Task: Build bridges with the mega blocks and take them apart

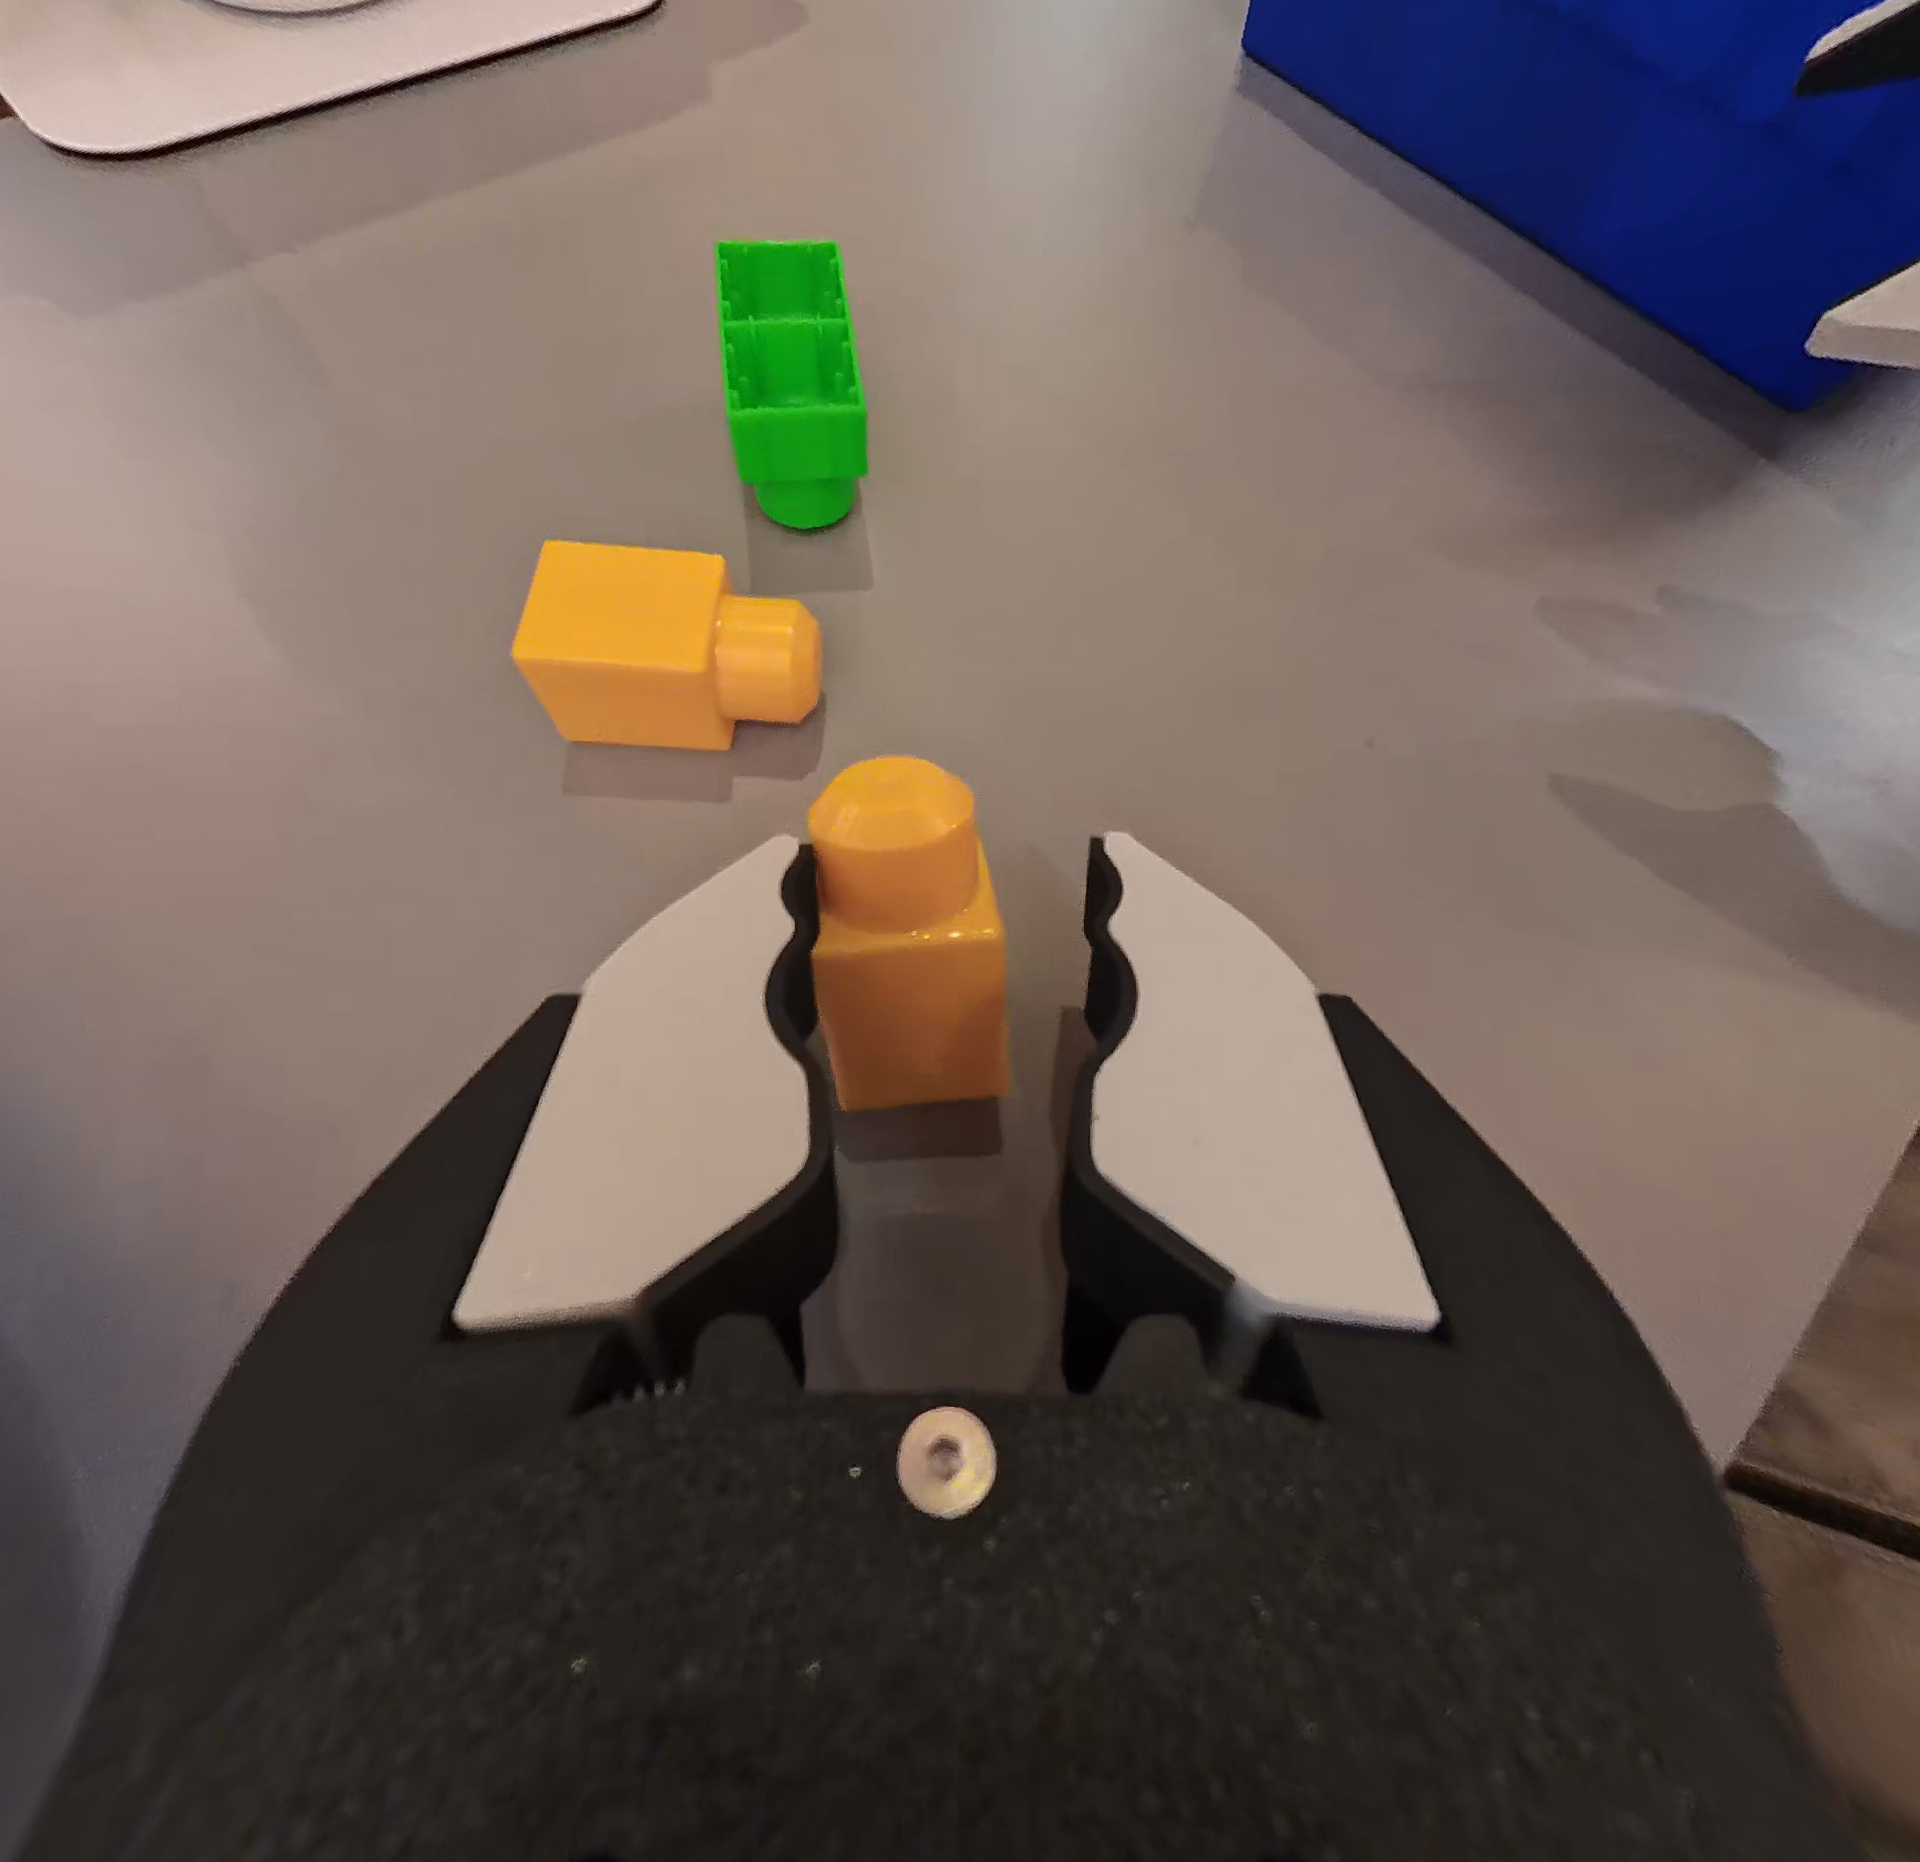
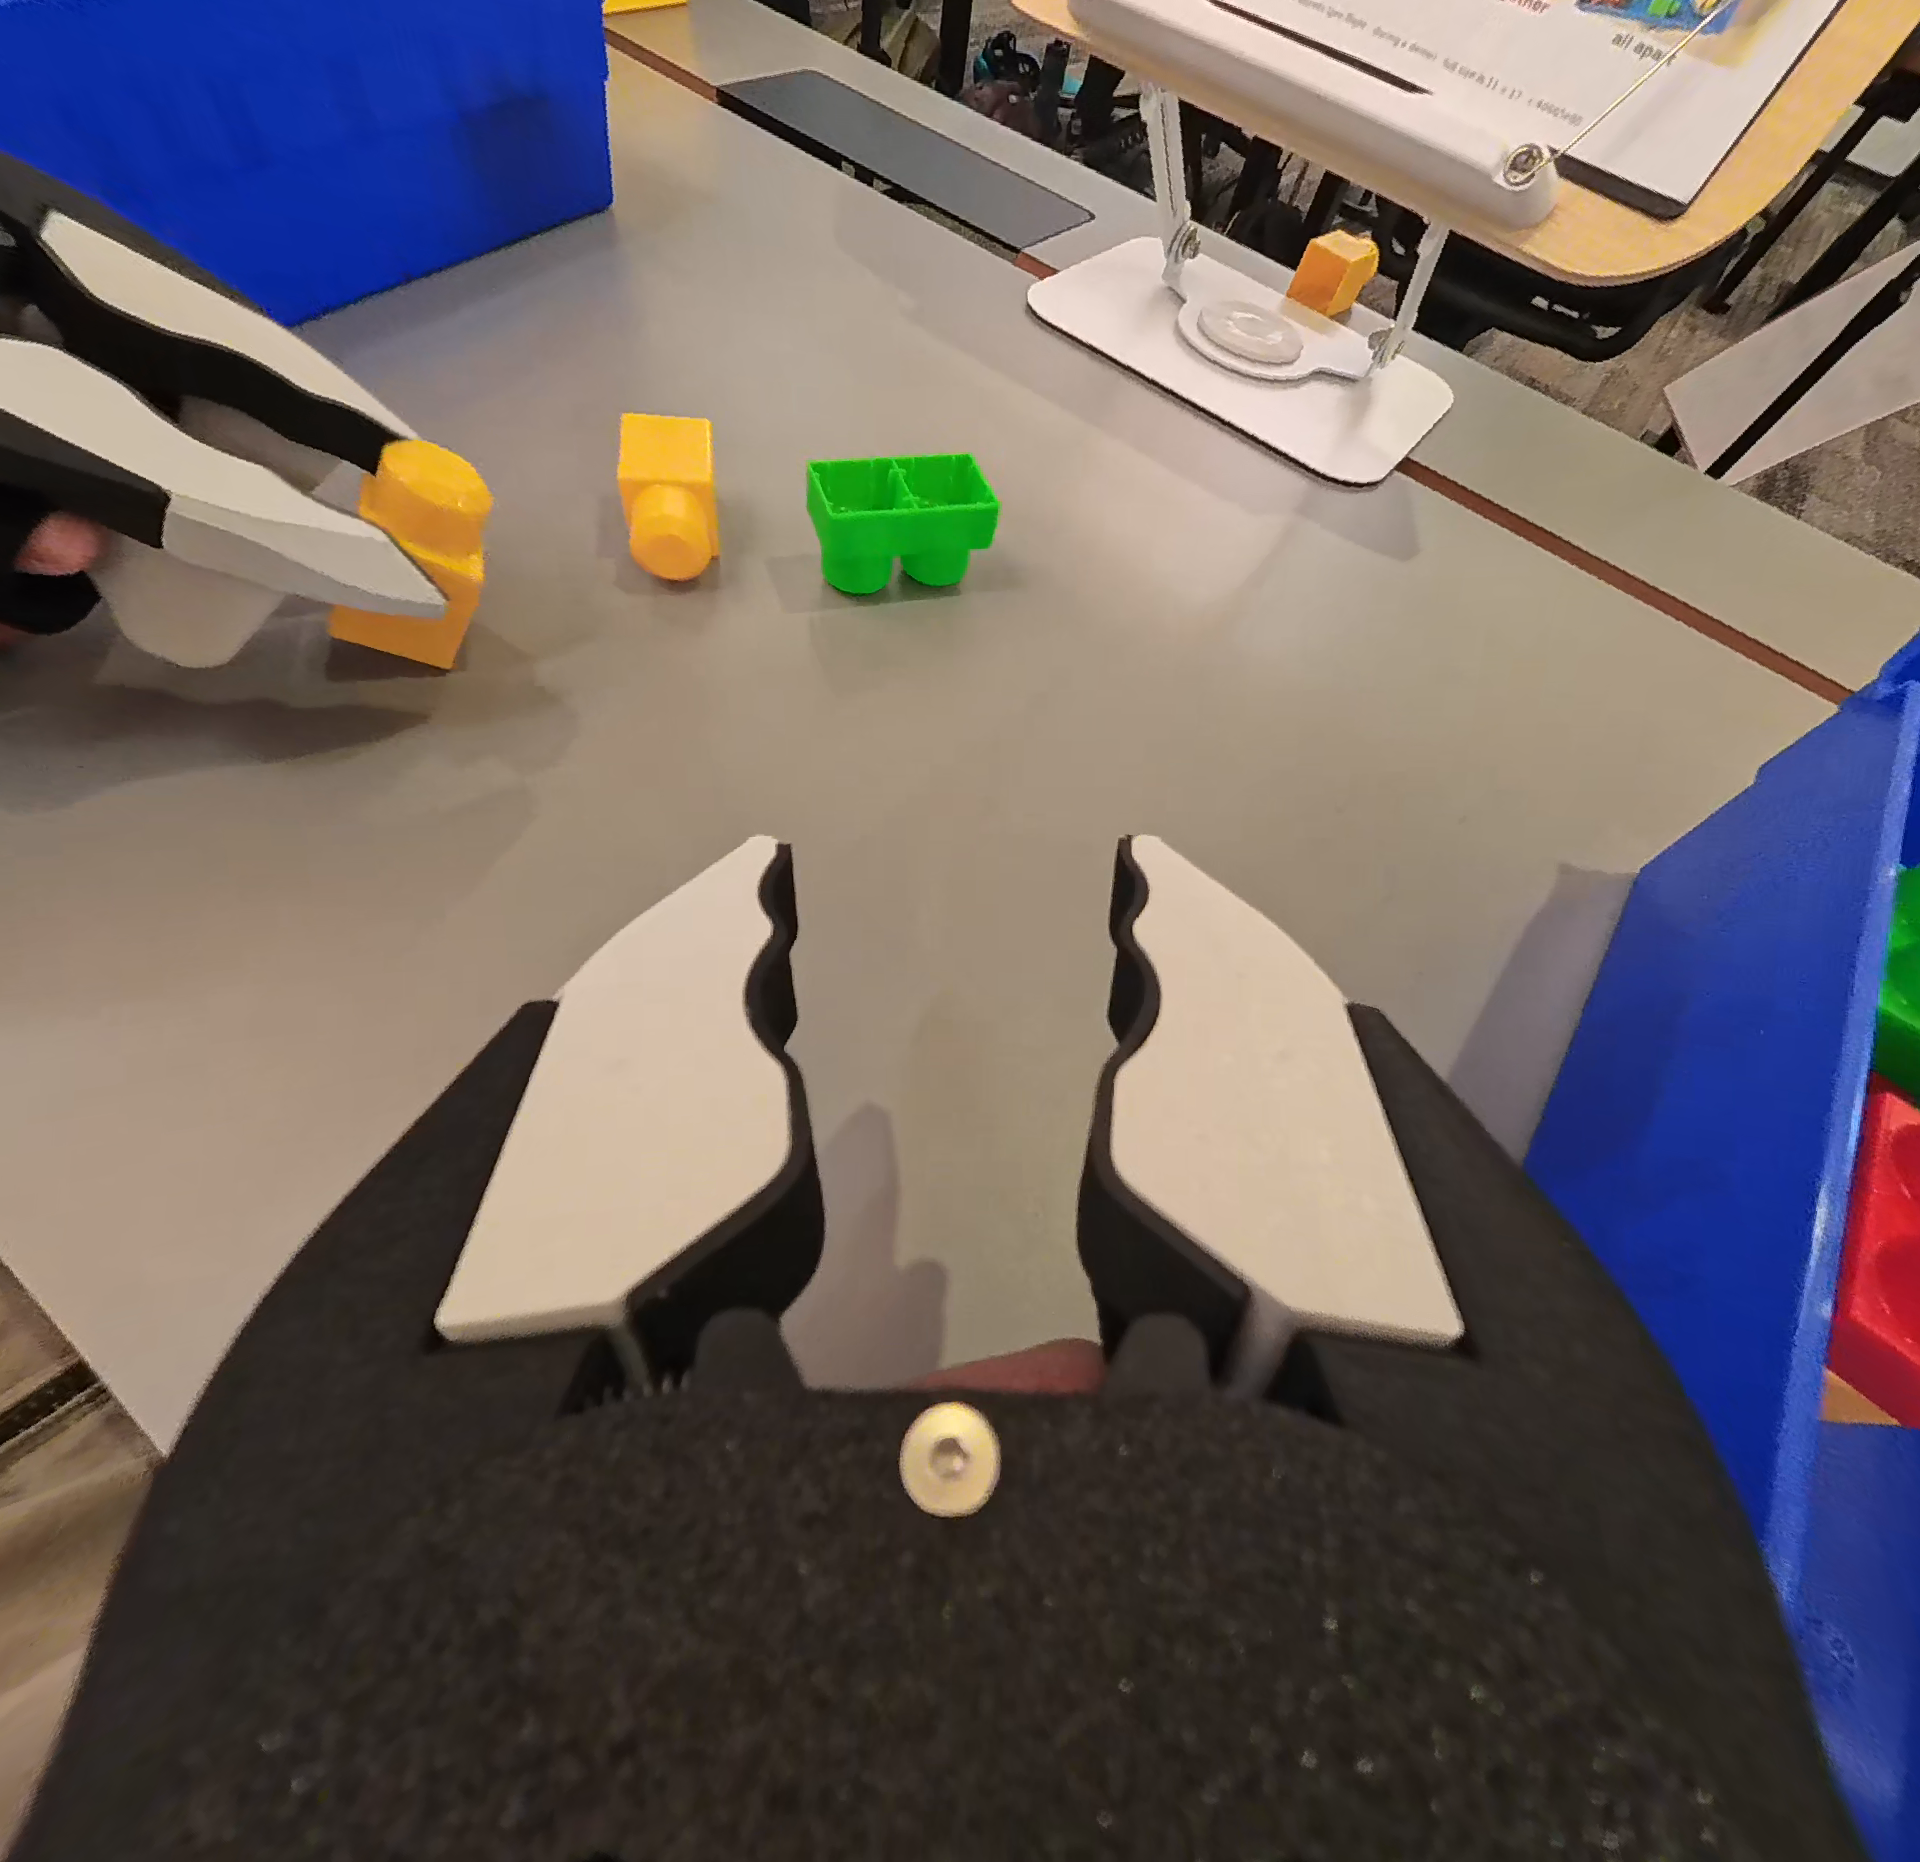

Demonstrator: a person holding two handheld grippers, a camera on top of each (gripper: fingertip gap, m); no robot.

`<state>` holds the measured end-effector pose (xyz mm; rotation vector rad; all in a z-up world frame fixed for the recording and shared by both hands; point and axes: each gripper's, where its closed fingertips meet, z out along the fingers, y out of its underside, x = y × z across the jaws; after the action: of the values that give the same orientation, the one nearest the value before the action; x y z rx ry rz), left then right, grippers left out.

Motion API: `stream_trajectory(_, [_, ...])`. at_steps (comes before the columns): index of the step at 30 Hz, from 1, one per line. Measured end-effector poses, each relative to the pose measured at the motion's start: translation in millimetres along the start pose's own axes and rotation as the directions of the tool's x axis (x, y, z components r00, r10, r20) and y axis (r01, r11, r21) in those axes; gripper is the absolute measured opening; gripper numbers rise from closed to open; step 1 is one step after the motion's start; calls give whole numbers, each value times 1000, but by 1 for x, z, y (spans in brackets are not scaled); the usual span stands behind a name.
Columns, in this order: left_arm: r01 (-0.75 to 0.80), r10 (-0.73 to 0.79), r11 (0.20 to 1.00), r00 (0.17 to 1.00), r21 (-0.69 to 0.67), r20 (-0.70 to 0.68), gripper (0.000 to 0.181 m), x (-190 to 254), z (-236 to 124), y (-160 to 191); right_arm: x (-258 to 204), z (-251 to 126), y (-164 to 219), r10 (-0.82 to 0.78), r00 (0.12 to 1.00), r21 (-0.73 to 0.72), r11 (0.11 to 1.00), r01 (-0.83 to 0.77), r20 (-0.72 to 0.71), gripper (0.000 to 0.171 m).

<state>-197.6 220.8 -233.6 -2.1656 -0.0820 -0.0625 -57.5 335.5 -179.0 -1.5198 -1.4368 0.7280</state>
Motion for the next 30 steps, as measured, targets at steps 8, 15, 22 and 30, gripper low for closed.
stream_trajectory(8, [19,-19,999,1000,-35,0,56,5,-13,9,-2,0,-1,-7,1000,-1,1000,7,2,58])
stream_trajectory(15, [2,-2,998,1000,-66,1,63,7,-18,15,-1,-2,-3,-14,1000,2,1000,14,-7,58])
stream_trajectory(22, [-63,64,998,996,-21,60,65,1,-33,0,-2,-2,-2,-19,1000,-3,1000,19,-7,58])
stream_trajectory(30, [-536,548,821,836,-199,9,59,-28,-50,-71,0,-4,-2,-23,1000,-1,1000,23,-11,58])
